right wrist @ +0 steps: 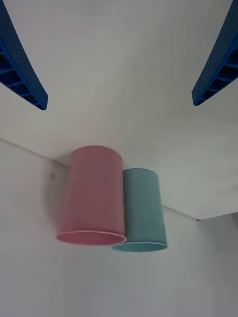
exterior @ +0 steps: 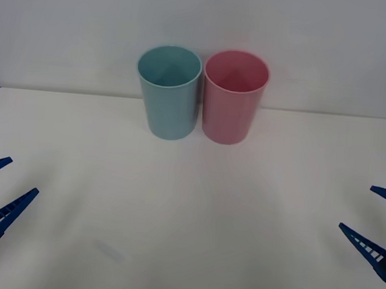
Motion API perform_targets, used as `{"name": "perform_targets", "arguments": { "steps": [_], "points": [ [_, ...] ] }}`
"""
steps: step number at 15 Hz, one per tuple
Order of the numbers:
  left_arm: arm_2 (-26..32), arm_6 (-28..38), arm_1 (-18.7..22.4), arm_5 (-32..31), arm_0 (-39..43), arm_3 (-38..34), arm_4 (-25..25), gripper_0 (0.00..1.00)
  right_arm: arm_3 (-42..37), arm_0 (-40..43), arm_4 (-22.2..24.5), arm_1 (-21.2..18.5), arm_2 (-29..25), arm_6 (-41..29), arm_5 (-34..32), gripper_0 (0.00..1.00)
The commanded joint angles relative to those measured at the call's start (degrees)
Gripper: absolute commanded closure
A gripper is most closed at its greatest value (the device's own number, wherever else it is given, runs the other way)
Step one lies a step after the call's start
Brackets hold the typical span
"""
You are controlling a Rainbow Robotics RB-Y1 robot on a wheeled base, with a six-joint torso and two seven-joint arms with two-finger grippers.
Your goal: Grasp the object on the table and drop it into the matching bin: aluminum can to the light blue bin, PET bottle to the pink bin.
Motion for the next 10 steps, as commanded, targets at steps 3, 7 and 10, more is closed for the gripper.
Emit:
{"name": "perform_targets", "arguments": {
  "steps": [3, 7, 10],
  "points": [
    [0.0, 0.0, 0.0, 0.0, 0.0, 0.0, 0.0, 0.0, 0.1, 2.3, -1.6, 0.0, -1.2, -0.3, 0.2, 0.0],
    [0.0, 0.0, 0.0, 0.0, 0.0, 0.0, 0.0, 0.0, 0.0, 2.4, -1.7, 0.5, 0.2, -0.7, 0.8, 0.0],
    [0.0, 0.0, 0.0, 0.0, 0.0, 0.0, 0.0, 0.0, 0.0, 2.4, -1.7, 0.5, 0.2, -0.7, 0.8, 0.0]
  ]
}}
